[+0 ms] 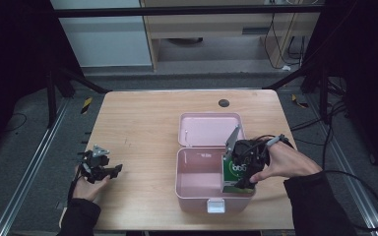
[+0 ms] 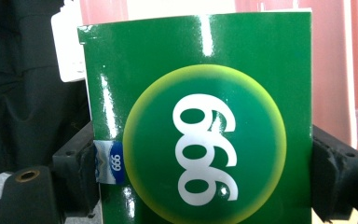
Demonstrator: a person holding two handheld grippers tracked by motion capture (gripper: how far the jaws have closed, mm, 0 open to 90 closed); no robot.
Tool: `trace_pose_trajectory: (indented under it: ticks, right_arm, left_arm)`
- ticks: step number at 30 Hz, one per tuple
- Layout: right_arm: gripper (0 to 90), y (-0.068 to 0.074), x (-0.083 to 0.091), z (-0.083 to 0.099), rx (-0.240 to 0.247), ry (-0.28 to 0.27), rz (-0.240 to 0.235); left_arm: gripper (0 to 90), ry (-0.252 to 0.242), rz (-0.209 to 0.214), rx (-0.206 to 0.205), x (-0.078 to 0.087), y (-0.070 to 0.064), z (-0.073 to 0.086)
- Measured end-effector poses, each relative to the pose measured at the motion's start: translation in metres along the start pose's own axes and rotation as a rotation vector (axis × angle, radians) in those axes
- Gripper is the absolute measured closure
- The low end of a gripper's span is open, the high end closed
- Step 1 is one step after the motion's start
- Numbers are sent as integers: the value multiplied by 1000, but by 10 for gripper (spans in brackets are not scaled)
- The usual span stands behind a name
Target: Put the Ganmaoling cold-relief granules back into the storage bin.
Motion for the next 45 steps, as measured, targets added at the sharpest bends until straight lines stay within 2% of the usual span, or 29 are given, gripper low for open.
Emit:
trace_pose_trajectory:
  ticks: [6, 8, 20, 21, 23, 31, 36, 37, 39, 41, 45]
  right_arm:
    - [156, 0, -11, 0, -2, 3, -17]
    - [156, 0, -14, 0, 11, 9, -11]
    - [155, 1, -24, -4, 15, 35, -14]
    - [155, 2, -27, -3, 3, 19, -34]
    - [155, 2, -29, -2, 3, 23, -36]
    - [154, 3, -41, -3, 30, 45, -19]
    - [153, 3, -45, -3, 24, 53, -17]
    - [153, 3, -48, -2, 15, 46, -38]
    - [152, 3, -51, 0, 14, 44, -40]
    - [151, 4, -53, 0, 30, 47, -33]
    - [148, 3, -57, -2, 30, 61, -26]
  left_arm:
    - [393, -1, 0, 1, 0, 0, 0]
    - [393, 0, -1, 0, 0, 0, 0]
    - [392, -3, -3, -1, 1, 1, 0]
    - [392, -2, -3, 0, 1, 1, 0]
    - [392, -2, -3, 1, 0, 1, 0]
    - [393, -1, -3, 0, 0, 1, 0]
    - [392, -3, -3, 1, 0, 1, 0]
    - [393, -2, -3, 0, 0, 1, 0]
    - [392, 0, -3, 0, 0, 1, 0]
    - [393, 1, -3, 0, 0, 1, 0]
    - [392, -2, -3, 1, 0, 1, 0]
Point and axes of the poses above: each handheld gripper's, and its own axes: x roughly backward along the jaws, z roughly out of its underside, y roughly to its left, the point moved 9 cm from there along -x, roughly forward along the jaws, and after that the axes turned 11 degrees about y, right-handed, at the moved point
